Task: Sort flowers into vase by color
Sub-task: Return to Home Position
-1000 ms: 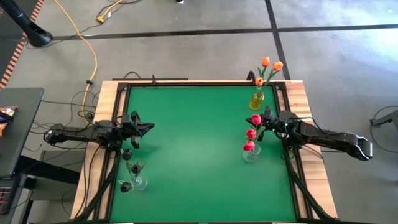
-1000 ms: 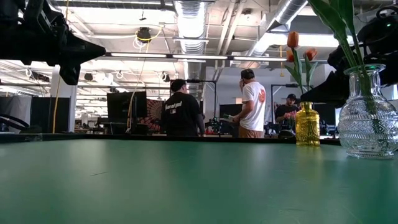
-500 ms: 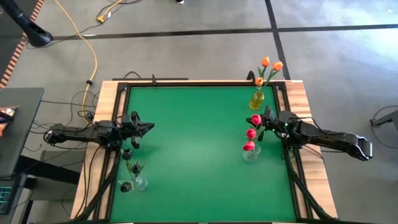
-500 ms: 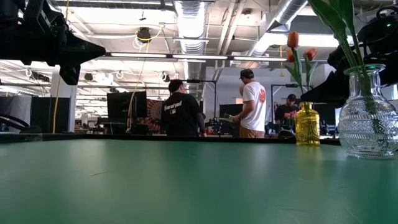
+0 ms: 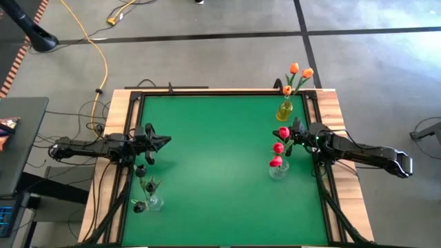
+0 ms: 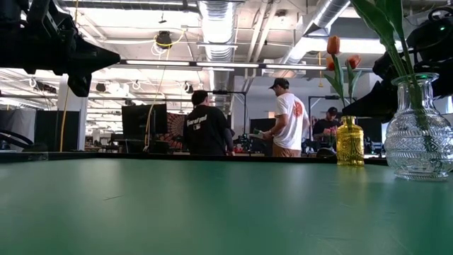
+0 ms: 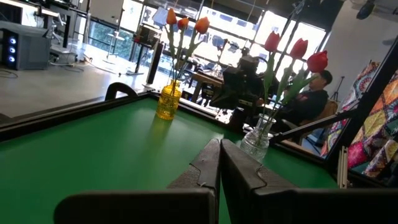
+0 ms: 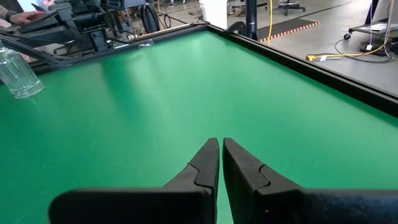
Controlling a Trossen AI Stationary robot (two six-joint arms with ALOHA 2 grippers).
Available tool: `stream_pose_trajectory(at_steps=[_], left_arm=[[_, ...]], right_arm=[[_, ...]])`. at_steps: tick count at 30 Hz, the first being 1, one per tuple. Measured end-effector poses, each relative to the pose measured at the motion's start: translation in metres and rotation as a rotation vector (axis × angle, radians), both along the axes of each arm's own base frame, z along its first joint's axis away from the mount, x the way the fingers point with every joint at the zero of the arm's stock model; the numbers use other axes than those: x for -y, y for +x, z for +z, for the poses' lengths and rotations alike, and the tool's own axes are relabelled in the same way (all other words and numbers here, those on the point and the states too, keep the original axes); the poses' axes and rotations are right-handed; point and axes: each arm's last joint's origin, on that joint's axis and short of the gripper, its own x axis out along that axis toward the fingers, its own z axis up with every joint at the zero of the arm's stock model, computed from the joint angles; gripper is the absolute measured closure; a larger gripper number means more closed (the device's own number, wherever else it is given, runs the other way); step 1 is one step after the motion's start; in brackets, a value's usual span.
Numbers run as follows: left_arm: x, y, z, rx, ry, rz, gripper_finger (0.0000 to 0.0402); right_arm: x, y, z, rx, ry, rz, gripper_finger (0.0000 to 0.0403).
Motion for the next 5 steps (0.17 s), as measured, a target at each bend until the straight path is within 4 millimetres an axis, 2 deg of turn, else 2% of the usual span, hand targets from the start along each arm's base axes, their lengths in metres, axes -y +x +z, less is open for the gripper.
stream_pose_trajectory(at_steps=[5], left_arm=[[0.0000,0.0000,0.0000,0.000,0.000,0.000,0.0401]], right_arm=[[0.0000,0.0000,0.0000,0.000,0.000,0.000,0.0353]])
